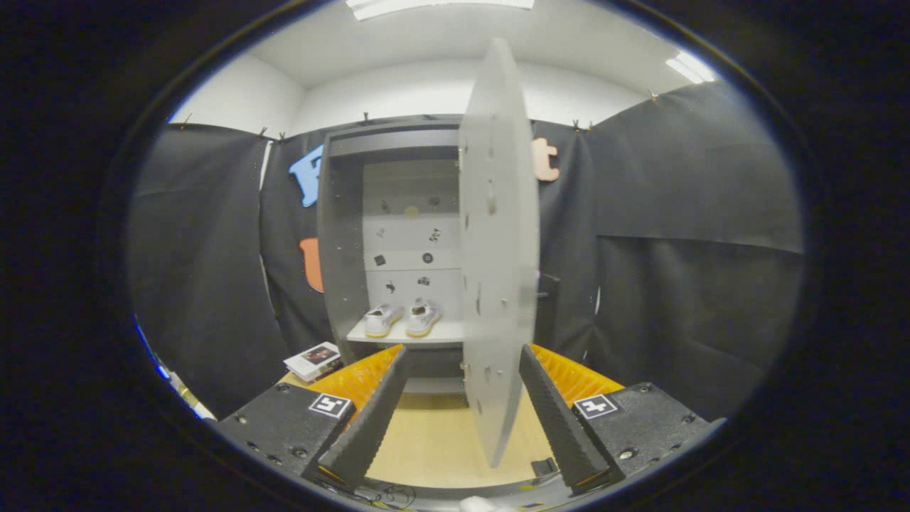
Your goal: Open the shoe cabinet door, grab the shoes and put them into the shoe cabinet, then close the shoe cabinet door.
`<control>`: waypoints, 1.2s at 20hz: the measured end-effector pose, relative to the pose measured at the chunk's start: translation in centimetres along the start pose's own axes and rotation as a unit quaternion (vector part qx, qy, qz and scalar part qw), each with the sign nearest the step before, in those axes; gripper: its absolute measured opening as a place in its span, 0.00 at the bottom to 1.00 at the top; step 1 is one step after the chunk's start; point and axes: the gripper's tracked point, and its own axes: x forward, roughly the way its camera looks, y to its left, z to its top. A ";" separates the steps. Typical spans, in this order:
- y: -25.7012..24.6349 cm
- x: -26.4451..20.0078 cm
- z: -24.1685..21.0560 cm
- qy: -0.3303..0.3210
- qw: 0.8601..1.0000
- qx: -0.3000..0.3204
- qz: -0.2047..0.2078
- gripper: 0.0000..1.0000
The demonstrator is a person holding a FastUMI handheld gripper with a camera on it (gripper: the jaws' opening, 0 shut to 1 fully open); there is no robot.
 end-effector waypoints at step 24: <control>-10.7 11.8 0.6 0.023 0.999 -0.020 0.040 0.98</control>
